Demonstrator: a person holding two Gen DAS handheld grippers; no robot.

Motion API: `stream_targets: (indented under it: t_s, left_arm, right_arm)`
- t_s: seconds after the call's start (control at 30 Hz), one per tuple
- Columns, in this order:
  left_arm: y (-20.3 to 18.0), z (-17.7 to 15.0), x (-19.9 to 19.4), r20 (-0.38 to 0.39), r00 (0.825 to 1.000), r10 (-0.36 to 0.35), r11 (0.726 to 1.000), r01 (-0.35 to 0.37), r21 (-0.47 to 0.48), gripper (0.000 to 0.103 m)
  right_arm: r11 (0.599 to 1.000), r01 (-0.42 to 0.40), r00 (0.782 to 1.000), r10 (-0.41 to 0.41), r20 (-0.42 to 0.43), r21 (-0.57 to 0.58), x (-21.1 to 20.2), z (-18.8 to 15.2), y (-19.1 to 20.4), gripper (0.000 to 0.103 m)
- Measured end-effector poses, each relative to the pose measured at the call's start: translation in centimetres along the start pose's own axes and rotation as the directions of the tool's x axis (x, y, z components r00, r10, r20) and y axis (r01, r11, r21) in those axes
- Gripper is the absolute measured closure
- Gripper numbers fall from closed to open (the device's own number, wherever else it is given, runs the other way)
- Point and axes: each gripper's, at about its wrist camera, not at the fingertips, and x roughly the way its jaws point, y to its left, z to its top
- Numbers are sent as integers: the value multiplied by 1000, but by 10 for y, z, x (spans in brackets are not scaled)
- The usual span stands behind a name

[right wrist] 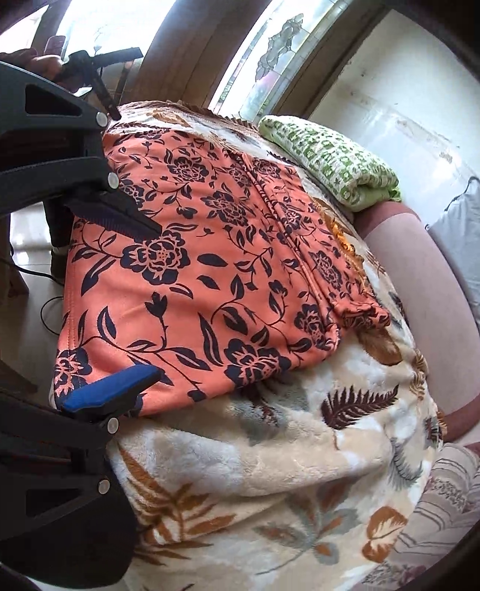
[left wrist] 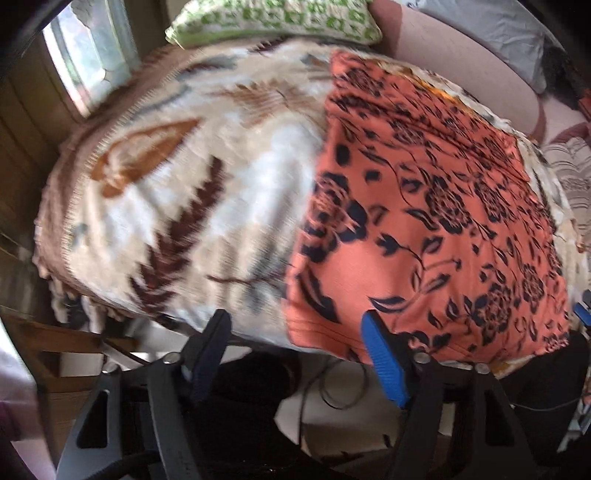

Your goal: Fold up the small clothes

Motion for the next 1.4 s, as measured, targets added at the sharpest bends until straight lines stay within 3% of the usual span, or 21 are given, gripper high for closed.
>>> stream_targets:
  t_s: [0.07, 0.13, 0.33, 0.47, 0.63, 0.73, 0.93, 1.0, 1.07, 1.17, 1.23, 1.3, 1.37, 1.4]
  left_arm:
    - [2, 0, 10, -36, 998, -48, 999, 47, -27, 47]
    - [3, 0, 21, -69, 992, -103, 994, 100, -54, 49]
    - [10, -1, 41, -113, 978, -178, 978, 163, -126, 62]
    - [17, -1, 46, -116, 976, -186, 974, 168, -151, 79]
    - [28, -3, 39, -101, 982, -163, 978, 147, -149, 78]
    - [34, 0, 43, -96, 987, -126, 982, 110, -153, 62]
    - [23, 4, 53, -88, 989, -116, 989, 107, -101, 61]
    - [23, 3, 54, -83, 990, -112, 990, 104, -90, 64]
    - [19, 4, 54, -80, 989, -126, 989, 119, -91, 81]
    - [19, -1, 49, -74, 987, -143, 988, 137, -76, 88]
    - [13, -2, 48, -72, 988, -137, 990, 133, -53, 88]
    - [8, -1, 47, -73, 986, -149, 989, 147, -34, 80]
    - [8, 2, 51, -86, 983, -160, 987, 156, -48, 41]
    - [5, 4, 51, -80, 984, -159, 986, 154, -62, 40]
  right_arm:
    - [1000, 5, 1000, -5, -4, -8, 0, 0, 2, 29]
    - [1000, 11, 1000, -11, -6, -12, 0, 0, 3, 29]
    - [999, 3, 1000, -2, -10, 32, -1, 0, -3, 29]
    - [999, 10, 1000, -9, -11, 32, -1, 0, -2, 29]
    - [1000, 15, 1000, -15, -13, 28, -2, 1, 0, 29]
    - [999, 9, 1000, -8, -14, 42, 0, 2, -2, 29]
    - [1000, 11, 1000, -10, -18, 26, 1, 1, 4, 29]
    - [999, 8, 1000, -8, -19, 34, 0, 1, 3, 29]
    - [999, 12, 1000, -11, -18, 47, -1, 3, -1, 29]
    - [997, 33, 999, -31, -30, 72, -3, 6, -8, 29]
    - [994, 49, 998, -45, -42, 99, -5, 8, -17, 29]
    - [990, 66, 997, -59, -55, 127, -5, 9, -27, 29]
    - [984, 82, 995, -72, -73, 158, -4, 8, -37, 29]
    - [980, 81, 994, -68, -81, 180, -2, 7, -43, 29]
